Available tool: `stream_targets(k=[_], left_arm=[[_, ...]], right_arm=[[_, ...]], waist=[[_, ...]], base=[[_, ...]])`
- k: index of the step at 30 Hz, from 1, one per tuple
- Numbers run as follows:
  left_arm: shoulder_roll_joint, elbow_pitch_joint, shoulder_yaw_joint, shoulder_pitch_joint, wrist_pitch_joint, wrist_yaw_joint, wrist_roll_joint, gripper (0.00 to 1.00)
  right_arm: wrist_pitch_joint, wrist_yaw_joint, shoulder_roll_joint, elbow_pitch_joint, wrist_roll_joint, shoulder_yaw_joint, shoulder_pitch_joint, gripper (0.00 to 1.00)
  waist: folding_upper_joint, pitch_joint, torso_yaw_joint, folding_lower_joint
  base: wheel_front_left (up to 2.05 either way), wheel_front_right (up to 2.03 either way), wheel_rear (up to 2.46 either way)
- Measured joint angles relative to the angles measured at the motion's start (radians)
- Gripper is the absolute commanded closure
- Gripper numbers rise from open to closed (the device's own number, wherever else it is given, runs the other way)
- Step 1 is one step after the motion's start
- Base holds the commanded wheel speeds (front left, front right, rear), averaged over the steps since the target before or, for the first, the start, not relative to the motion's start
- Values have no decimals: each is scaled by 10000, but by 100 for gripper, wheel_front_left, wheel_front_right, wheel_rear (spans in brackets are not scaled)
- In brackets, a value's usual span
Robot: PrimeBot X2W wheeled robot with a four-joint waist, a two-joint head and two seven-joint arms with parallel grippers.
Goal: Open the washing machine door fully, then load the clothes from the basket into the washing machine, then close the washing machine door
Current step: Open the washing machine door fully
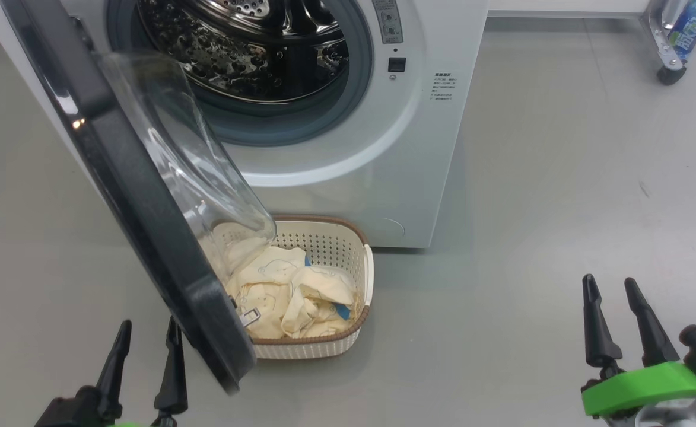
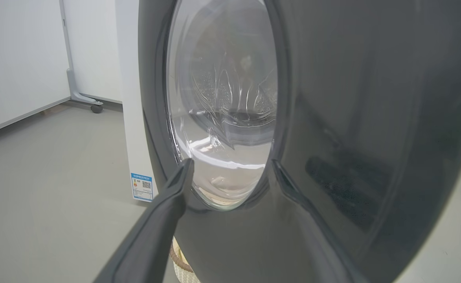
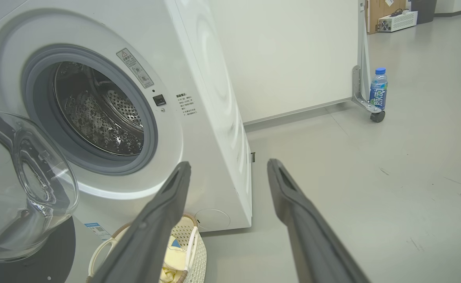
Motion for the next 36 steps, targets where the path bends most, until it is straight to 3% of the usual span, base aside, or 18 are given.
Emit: stream_targets(k=[1,2,3,4,11,17,26,30,36], left_arm=[[0,4,0,0,0,0,0,0],[0,25,0,0,0,0,-2,18],[0,82,0,0,0,0,-19,68],[0,148,0,1,0,0,-33,100],[-15,339,134,2,0,0,-109,100],[-71,341,1051,0,0,0,-182,100],[-109,-1233,2585,-1146,-27,2,562,100],[-73,-1998,2422,-2046,-25,2,874,100],[-130,-3229,1358,-2867,765,92,1074,100]], right_arm=[[0,0,2,-2,0,-2,0,0],[0,0,2,-2,0,-2,0,0],[0,0,4,-2,2,-4,0,0],[0,0,8,0,2,-6,0,0],[0,0,13,36,2,-25,0,0],[0,0,23,36,2,-25,17,0],[0,0,94,36,0,-117,186,0],[0,0,109,44,0,-128,188,0],[0,0,165,86,0,-146,224,0]], waist=[[0,1,2,0],[0,3,5,0],[0,3,11,1],[0,-1,18,1],[0,-34,104,1],[0,-89,213,1],[0,-104,497,1],[0,-165,665,1],[0,-326,855,0]], base=[[0,0,0],[0,0,0],[0,0,0],[0,0,0],[0,0,0],[0,0,0],[0,0,0],[0,0,0],[0,0,0]])
